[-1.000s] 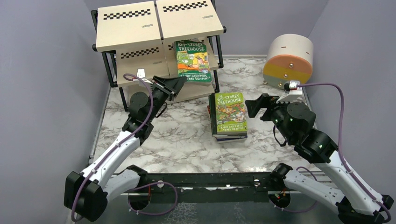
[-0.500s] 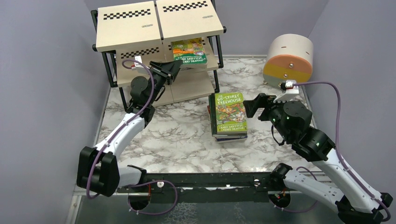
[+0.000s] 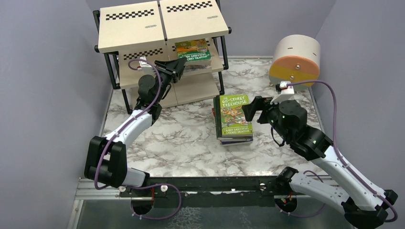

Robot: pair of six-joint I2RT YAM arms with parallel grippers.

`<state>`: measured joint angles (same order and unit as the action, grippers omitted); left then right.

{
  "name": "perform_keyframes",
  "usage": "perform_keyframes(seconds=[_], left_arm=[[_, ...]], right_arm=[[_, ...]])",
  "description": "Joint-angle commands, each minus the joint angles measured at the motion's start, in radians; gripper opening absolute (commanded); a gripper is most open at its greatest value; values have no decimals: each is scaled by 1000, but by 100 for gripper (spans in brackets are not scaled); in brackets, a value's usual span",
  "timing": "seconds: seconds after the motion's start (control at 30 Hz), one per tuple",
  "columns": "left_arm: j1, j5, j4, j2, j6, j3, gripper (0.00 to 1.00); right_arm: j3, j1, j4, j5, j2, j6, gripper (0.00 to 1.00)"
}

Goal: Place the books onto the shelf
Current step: Place the book on the shelf.

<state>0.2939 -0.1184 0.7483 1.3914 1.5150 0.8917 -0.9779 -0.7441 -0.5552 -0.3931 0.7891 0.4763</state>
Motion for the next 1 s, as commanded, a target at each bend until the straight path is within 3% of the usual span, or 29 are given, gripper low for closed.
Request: perform_keyframes(seconds=[0.0,0.97], left_arm=[[-5,67,158,-25,35,37,0],[1,70,11,25,40,75,0]], right_arm=[[9,1,48,30,-5,-2,90],[53,0,46,32,-28,20,90]])
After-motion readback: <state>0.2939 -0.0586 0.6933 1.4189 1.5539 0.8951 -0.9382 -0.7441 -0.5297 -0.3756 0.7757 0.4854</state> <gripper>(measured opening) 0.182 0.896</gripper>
